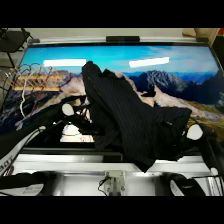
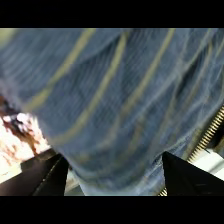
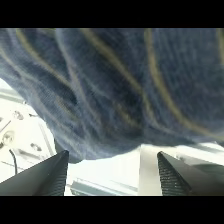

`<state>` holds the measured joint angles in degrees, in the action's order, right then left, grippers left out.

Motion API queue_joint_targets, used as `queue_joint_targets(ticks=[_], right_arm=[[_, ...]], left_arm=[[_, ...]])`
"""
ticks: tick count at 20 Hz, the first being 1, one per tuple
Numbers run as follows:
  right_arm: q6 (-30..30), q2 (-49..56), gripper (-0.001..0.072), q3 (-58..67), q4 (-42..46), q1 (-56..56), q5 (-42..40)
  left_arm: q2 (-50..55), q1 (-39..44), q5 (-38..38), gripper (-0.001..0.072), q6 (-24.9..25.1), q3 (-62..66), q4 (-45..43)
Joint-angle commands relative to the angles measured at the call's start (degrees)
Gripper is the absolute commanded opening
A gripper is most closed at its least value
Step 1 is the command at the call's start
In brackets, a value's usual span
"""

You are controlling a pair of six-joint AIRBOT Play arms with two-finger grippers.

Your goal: Fold the shirts.

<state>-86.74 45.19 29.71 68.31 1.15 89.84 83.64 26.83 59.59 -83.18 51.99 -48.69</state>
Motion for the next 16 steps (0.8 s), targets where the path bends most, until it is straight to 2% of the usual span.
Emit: queue_joint_targets(ticks=[1, 2, 3, 4, 5, 6, 7, 8, 9, 11, 13, 15, 16], right_arm=[[-0.1, 0.0, 0.0693, -2.8, -1.7, 0.0, -6.5], [0.0, 0.7, 0.0692, -3.9, -2.9, 0.0, -8.4], [0.0, 2.0, 0.0691, -5.0, -4.1, 0.0, -10.3], [0.0, 3.5, 0.069, -5.7, -5.5, 0.0, -12.7], [0.5, 5.1, 0.0681, -5.7, -7.4, 0.0, -15.1], [2.2, 6.2, 0.0537, -5.6, -10.4, 0.0, -18.2], [2.9, 6.5, 0.0269, -5.0, -12.6, 0.0, -21.2], [2.8, 6.5, 0.0101, -3.5, -14.1, 0.0, -23.4], [3.1, 6.5, 0.0095, -0.2, -14.4, 0.0, -24.5], [7.8, 6.5, 0.0095, 10.7, -14.2, 0.0, -23.9], [13.5, 6.5, 0.0094, 26.4, -14.0, 0.0, -25.3], [15.4, 6.5, 0.0094, 43.7, -13.8, 0.0, -34.5], [16.0, 6.5, 0.0094, 51.5, -13.9, 0.0, -41.8]], left_arm=[[1.5, 0.7, -5.3, 0.0661, 0.6, -0.9, 1.4], [1.5, 0.7, -6.1, 0.0501, 0.7, -0.9, 1.4], [1.5, 0.7, -7.1, 0.0396, 0.7, -0.9, 1.4], [1.5, 0.7, -8.0, 0.039, 0.7, -0.9, 1.4], [1.5, 0.7, -8.7, 0.0308, 0.7, -0.9, 1.4], [1.5, 0.6, -8.6, 0.0136, 0.9, -0.6, 1.4], [1.4, 0.6, -8.0, 0.0065, 2.3, 0.2, 1.4], [1.1, 0.4, -6.6, 0.0063, 4.6, 1.9, 1.4], [0.5, 0.0, -5.0, 0.0063, 6.5, 4.3, 1.4], [-2.2, -1.4, -2.0, 0.0062, 9.2, 11.3, 1.3], [-6.6, -3.4, -0.6, 0.0062, 9.2, 20.7, 0.7], [-11.6, -4.8, -0.5, 0.0063, 9.2, 31.9, 0.7], [-13.8, -4.7, -0.6, 0.0063, 8.1, 37.6, 0.9]])
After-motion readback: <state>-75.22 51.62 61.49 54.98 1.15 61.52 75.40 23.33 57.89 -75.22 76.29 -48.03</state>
